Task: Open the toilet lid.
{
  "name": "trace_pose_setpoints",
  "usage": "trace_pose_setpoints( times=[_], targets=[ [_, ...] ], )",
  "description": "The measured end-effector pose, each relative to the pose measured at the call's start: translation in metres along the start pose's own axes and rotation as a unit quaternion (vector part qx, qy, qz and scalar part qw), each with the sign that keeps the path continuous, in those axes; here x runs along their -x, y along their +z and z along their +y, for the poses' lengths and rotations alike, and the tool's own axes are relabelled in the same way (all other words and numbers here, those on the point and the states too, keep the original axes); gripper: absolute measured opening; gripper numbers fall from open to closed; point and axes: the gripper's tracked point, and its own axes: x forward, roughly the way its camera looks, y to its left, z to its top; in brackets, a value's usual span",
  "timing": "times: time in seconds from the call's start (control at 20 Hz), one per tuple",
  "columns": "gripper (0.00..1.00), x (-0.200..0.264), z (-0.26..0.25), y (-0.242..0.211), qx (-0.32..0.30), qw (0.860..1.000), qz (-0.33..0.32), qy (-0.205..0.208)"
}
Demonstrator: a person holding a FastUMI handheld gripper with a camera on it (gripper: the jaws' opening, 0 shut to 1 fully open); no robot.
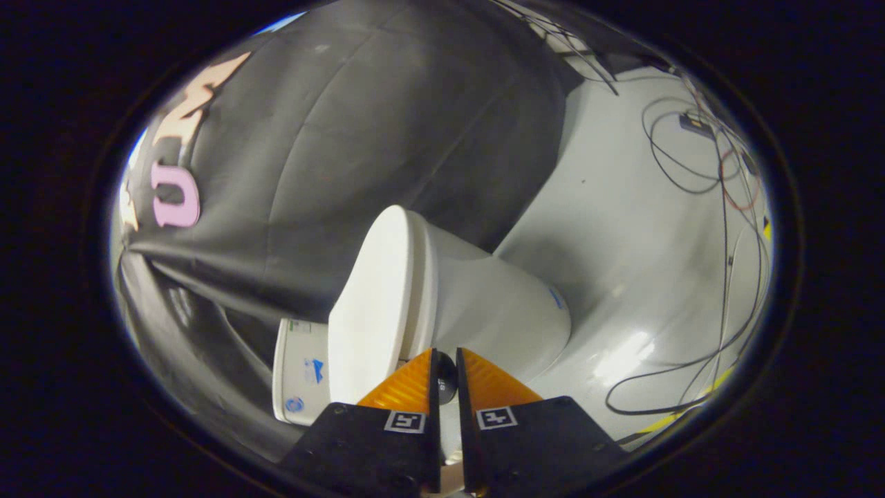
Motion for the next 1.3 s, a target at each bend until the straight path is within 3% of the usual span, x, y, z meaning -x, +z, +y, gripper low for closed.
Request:
trace_pose_setpoints(
  times=[0.15,0.25,0.5,1.1,1.3],
  targets=[
    [0.04,0.006,0.008,0.003,-0.034,0.999,0.004,0.034],
    [0.00,0.010,0.010,0.001,-0.020,0.999,0.010,0.032],
    [0.00,0.031,0.042,0.006,0.014,0.999,0.004,0.040],
    [0.00,0.085,0.204,-0.014,0.106,0.990,0.006,0.096],
    [0.00,0.093,0.261,-0.038,0.162,0.982,0.013,0.093]
  ],
)
